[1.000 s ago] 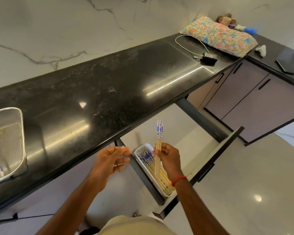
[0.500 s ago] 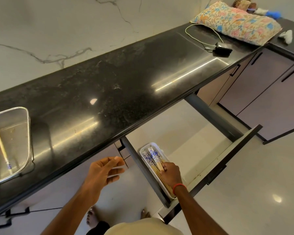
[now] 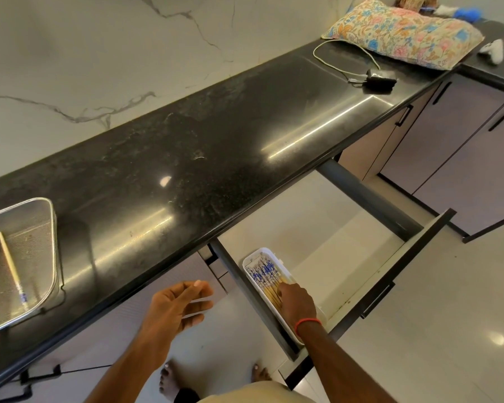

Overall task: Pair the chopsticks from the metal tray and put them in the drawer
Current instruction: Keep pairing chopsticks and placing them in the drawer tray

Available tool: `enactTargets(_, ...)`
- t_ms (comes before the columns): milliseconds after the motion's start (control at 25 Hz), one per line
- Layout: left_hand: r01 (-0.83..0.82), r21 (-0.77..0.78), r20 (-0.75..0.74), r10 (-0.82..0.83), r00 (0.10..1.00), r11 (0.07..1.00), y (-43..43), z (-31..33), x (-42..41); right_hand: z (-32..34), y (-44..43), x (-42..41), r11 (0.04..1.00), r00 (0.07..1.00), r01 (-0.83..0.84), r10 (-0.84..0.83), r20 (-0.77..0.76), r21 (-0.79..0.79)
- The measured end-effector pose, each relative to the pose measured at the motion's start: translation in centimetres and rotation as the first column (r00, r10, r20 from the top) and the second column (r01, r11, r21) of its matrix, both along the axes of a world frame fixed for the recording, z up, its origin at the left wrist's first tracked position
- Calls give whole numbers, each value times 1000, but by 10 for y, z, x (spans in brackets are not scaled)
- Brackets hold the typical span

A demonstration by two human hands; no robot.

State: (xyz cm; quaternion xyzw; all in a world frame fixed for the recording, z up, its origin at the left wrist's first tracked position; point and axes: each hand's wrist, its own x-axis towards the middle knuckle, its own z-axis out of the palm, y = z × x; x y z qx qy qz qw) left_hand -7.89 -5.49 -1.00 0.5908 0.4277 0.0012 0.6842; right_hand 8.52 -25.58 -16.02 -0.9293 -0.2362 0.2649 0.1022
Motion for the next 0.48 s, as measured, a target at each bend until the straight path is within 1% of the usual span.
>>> enactTargets(200, 7, -5, 1, -7, 1000, 1000, -6, -4, -1, -3, 0, 0, 995, 996, -94, 94, -1, 25)
enactTargets(480, -8, -5, 10, 8, 1000, 1000, 0, -8, 0, -5, -3, -2, 995, 997, -82, 82, -4, 56)
